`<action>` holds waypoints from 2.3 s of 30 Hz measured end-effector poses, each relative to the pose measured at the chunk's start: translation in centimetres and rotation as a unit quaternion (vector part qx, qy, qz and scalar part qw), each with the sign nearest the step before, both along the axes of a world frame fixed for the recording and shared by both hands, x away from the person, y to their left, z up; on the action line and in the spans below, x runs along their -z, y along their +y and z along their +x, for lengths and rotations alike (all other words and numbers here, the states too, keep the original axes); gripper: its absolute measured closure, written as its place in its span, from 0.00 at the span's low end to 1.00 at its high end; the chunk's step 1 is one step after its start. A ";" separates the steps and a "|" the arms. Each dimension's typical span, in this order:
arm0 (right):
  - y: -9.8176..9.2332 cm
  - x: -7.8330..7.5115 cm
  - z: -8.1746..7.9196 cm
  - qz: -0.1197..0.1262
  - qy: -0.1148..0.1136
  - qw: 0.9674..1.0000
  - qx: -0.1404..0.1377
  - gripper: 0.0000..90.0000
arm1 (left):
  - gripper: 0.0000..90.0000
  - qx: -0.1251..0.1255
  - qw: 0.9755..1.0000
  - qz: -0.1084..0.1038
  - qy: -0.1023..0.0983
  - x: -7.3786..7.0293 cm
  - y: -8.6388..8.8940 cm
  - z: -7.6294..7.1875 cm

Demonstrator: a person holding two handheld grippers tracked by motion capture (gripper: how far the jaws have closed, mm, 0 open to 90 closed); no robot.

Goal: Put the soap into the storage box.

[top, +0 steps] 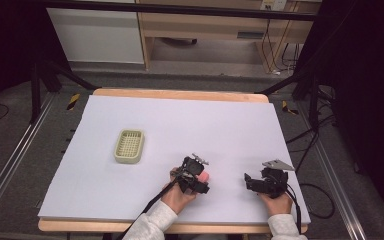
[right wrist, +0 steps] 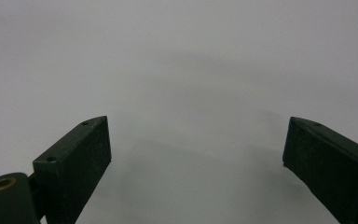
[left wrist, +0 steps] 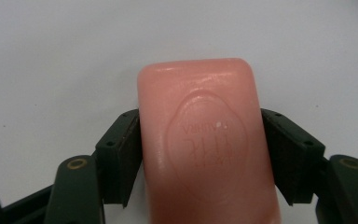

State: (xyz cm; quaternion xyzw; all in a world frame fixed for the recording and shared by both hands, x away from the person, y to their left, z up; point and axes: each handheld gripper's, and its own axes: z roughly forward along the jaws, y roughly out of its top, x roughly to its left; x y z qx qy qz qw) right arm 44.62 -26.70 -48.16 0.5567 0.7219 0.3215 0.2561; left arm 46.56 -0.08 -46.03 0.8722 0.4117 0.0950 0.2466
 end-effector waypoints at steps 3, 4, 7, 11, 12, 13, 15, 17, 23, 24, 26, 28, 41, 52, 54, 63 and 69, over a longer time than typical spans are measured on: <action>0.0 0.0 0.0 0.001 0.001 1.000 0.000 0.09 | 0.38 0.000 1.000 0.002 -0.001 0.0 0.0 0.0; 0.0 0.0 0.0 0.001 0.000 1.000 0.001 0.09 | 0.40 -0.001 1.000 0.001 0.000 0.0 0.0 0.0; 0.0 0.0 0.0 0.000 0.001 1.000 0.000 0.09 | 0.41 0.000 1.000 0.002 0.001 -0.1 0.0 0.0; 0.0 0.0 0.0 0.001 0.001 1.000 0.000 0.09 | 0.41 0.002 1.000 0.002 0.006 -0.2 0.0 0.1; 0.0 0.0 0.0 0.001 0.002 1.000 0.000 0.09 | 0.41 0.003 1.000 0.003 0.007 -0.2 0.1 0.1; 0.0 0.0 0.0 0.000 0.002 1.000 0.000 0.09 | 0.41 0.003 1.000 0.003 0.008 -0.2 0.0 0.1; 0.0 0.0 0.0 0.000 0.002 1.000 0.000 0.09 | 0.41 0.004 1.000 0.004 0.008 -0.2 0.0 0.1; 0.0 0.0 0.0 0.001 0.002 1.000 0.000 0.09 | 0.41 0.006 1.000 0.005 0.009 -0.3 0.0 0.1; 0.0 0.0 0.0 0.002 0.003 1.000 -0.001 0.09 | 0.41 0.014 1.000 0.002 0.014 -0.5 0.3 0.1; 0.0 0.0 0.0 0.002 0.003 1.000 0.000 0.09 | 0.41 0.017 1.000 0.001 0.014 -0.5 0.4 0.0; 0.0 0.0 0.0 0.002 0.002 1.000 -0.001 0.09 | 0.41 0.016 1.000 -0.001 0.013 -0.6 0.5 0.0; 0.0 0.0 0.0 0.001 0.002 1.000 -0.001 0.09 | 0.41 0.018 1.000 -0.006 0.012 -0.8 0.7 -0.1; 0.0 0.0 0.0 0.002 0.003 1.000 0.000 0.09 | 0.41 0.016 1.000 -0.023 -0.007 -3.7 4.3 -0.3; 0.0 0.0 0.0 0.001 0.004 1.000 0.000 0.09 | 0.41 -0.008 0.999 -0.027 -0.023 -5.6 7.4 0.3; 0.0 0.0 0.0 0.001 0.003 1.000 -0.001 0.09 | 0.41 -0.019 0.999 -0.029 -0.027 -6.1 8.4 0.5; 0.0 0.0 0.0 0.001 0.003 1.000 -0.001 0.09 | 0.41 -0.055 0.997 -0.024 -0.041 -7.5 12.0 1.7; 0.1 0.0 0.0 0.001 0.003 1.000 -0.001 0.09 | 0.41 -0.081 0.995 -0.030 -0.045 -8.1 14.1 2.6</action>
